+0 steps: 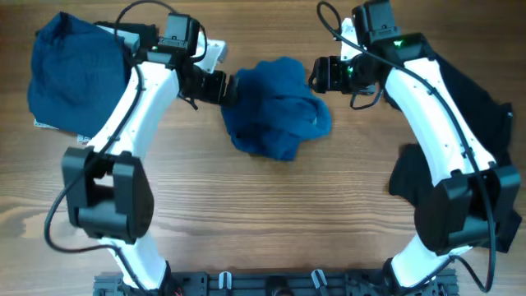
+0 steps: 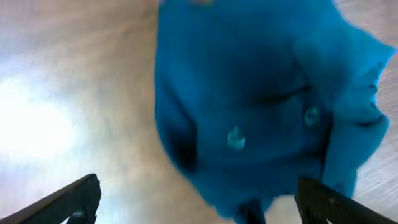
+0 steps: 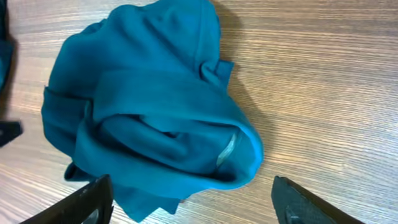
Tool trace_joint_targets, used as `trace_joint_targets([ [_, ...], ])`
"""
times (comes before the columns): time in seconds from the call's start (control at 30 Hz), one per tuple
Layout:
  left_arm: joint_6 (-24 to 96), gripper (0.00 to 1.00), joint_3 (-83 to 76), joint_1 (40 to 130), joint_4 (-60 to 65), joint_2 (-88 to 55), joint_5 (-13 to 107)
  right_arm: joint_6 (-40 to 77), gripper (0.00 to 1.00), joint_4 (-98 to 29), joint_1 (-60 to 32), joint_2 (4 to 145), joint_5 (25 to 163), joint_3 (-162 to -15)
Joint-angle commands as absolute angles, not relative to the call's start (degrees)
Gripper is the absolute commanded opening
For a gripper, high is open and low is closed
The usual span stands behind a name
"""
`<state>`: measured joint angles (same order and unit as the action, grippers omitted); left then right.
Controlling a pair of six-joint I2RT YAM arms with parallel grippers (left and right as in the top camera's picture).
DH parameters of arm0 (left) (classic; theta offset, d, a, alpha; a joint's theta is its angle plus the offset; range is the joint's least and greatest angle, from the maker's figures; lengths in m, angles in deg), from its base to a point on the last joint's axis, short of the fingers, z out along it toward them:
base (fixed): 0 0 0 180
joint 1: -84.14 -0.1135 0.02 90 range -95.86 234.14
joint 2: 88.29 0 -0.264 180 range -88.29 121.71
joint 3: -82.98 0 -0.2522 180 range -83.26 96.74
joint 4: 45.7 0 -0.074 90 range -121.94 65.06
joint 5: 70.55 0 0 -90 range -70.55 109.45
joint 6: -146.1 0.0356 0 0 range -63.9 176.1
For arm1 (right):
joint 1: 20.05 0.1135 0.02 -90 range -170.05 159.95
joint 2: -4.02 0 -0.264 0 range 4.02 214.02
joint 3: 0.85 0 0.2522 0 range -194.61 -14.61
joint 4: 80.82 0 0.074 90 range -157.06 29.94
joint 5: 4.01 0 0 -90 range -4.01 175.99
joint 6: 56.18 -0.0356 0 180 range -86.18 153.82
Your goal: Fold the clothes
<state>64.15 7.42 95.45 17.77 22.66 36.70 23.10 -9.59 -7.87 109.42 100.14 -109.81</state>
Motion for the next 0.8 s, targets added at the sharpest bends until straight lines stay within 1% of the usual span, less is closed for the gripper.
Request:
trace_joint_targets([
  [0.0, 69.4, 1.0, 7.0, 95.49, 13.01, 26.97, 41.51, 25.2, 0.84, -8.6, -9.18, 108.59, 102.61, -110.71],
  [0.2, 71.17, 1.0, 7.0, 95.56, 11.94, 31.67, 52.38, 25.73, 0.84, -7.42, -10.32, 108.59, 102.63, -110.71],
  [0.37, 71.63, 1.0, 7.0, 95.54, 10.82, 36.52, 53.6, 25.73, 0.84, -7.42, -10.38, 108.57, 102.85, -110.71],
  [0.5, 72.43, 1.0, 7.0, 95.49, 10.56, 39.84, 58.06, 25.75, 0.85, -7.27, -10.38, 108.57, 102.83, -110.71],
  [0.77, 73.88, 1.0, 7.0, 95.49, 11.11, 43.65, 74.78, 25.75, 0.85, -7.21, -10.38, 108.57, 102.81, -110.71],
])
